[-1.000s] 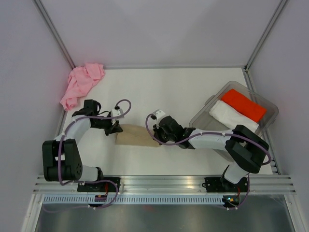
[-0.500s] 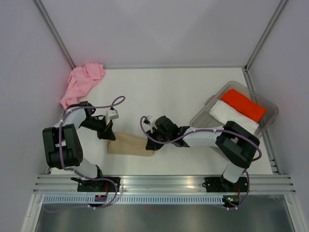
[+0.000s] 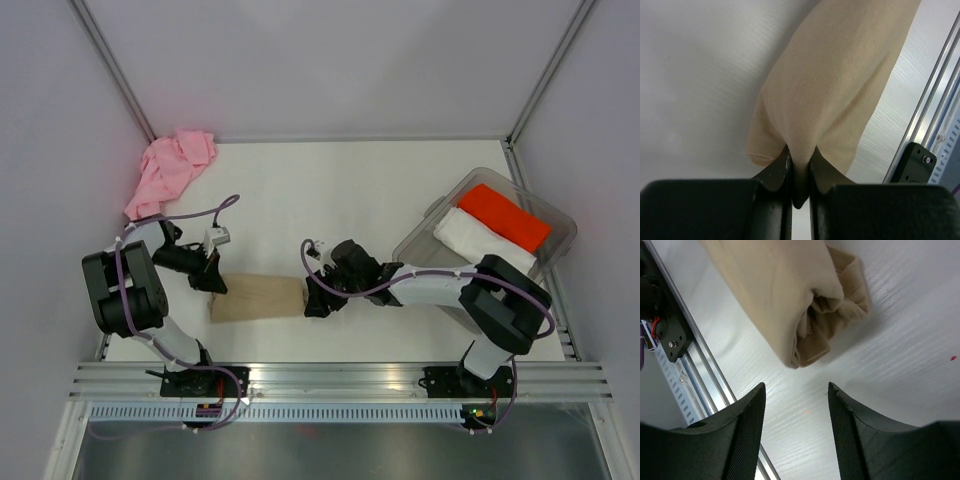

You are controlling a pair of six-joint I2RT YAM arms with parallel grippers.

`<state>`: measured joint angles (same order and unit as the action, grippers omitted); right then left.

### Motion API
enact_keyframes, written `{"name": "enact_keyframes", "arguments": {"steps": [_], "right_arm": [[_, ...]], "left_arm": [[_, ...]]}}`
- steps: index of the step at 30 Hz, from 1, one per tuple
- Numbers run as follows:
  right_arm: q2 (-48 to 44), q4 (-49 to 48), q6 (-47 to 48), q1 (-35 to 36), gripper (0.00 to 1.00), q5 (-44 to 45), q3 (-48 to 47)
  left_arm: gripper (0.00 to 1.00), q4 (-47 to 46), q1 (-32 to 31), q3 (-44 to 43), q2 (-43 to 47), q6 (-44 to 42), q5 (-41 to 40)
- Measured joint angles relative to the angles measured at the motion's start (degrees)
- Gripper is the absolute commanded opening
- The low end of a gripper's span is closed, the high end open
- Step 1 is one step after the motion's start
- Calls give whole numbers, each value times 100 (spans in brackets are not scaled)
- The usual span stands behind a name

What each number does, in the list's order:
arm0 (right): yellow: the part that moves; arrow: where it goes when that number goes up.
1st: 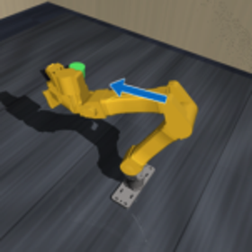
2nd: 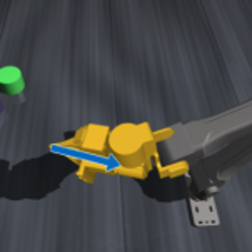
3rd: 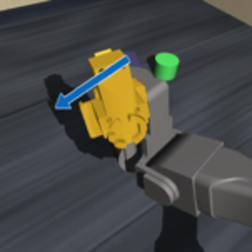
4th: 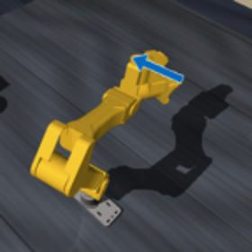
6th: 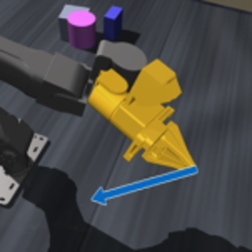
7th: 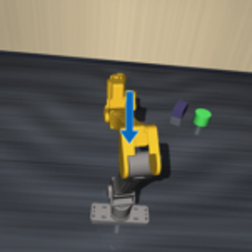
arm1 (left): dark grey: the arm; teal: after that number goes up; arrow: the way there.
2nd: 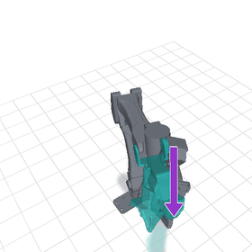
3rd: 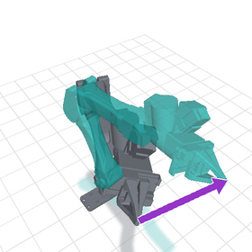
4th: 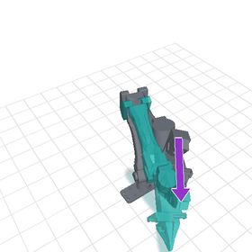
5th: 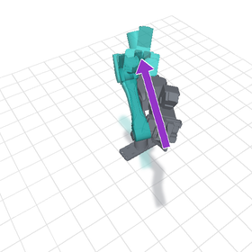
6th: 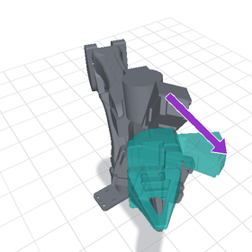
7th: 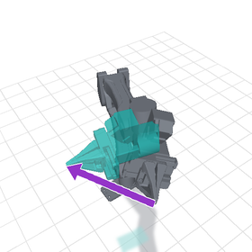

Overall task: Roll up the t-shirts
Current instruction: Roll the tshirt

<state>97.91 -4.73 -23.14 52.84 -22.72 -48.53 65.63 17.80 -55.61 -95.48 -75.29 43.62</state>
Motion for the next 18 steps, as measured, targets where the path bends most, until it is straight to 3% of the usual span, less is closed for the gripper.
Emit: {"name": "enact_keyframes", "arguments": {"steps": [5,10,12,13,14,15,17,18], "right_arm": [[-546,-638,92,0,60,199,459],[-210,-1145,219,-9,61,407,308],[87,-1235,234,-11,59,470,70],[203,-1309,232,-13,55,503,-9],[302,-1429,205,-24,39,529,-57],[385,-1582,125,-42,30,535,-70],[501,-1792,-37,-101,9,501,-85],[586,-1888,-142,-153,4,466,-118]], "left_arm": [[11,-2,74,4,-22,-7,7],[13,-17,96,15,-22,-9,15],[20,-20,140,35,-22,-15,35],[23,-22,164,48,-22,-24,42],[28,-22,177,57,-22,-26,44],[37,-22,192,59,-20,-31,44],[46,-15,203,59,-4,-37,48],[48,-9,208,57,15,-37,52]]}}
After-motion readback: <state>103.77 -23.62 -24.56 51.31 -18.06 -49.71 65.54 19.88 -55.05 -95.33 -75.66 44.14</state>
